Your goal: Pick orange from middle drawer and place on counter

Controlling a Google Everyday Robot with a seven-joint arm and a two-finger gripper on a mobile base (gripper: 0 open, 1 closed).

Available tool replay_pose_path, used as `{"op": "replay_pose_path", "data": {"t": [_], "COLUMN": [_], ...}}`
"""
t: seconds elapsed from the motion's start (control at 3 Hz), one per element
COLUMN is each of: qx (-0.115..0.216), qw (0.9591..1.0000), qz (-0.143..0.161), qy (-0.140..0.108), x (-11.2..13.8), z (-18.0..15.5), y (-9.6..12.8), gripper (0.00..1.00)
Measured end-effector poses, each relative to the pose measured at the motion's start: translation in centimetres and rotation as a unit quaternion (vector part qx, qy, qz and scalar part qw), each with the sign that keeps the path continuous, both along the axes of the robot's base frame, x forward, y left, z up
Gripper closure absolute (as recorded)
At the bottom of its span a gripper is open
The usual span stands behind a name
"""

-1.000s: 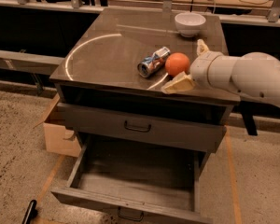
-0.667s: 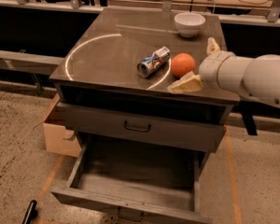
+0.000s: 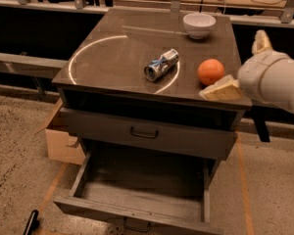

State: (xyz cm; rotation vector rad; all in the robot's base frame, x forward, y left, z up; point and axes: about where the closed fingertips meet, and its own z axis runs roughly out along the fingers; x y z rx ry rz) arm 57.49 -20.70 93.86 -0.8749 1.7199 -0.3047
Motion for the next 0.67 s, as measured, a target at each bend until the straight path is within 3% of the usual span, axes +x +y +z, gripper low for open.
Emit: {"op": "replay_pose_path", "data": {"t": [0.33, 0.67], "qx": [0.000, 0.001], "qw": [0.9992, 0.9992], "qz": [-0.040, -0.039], "qy": [-0.007, -0.007], "x": [-1.84, -1.75], "z": [1.96, 1.90], "y": [-3.00, -2.89], "gripper": [0.00, 0.00]}}
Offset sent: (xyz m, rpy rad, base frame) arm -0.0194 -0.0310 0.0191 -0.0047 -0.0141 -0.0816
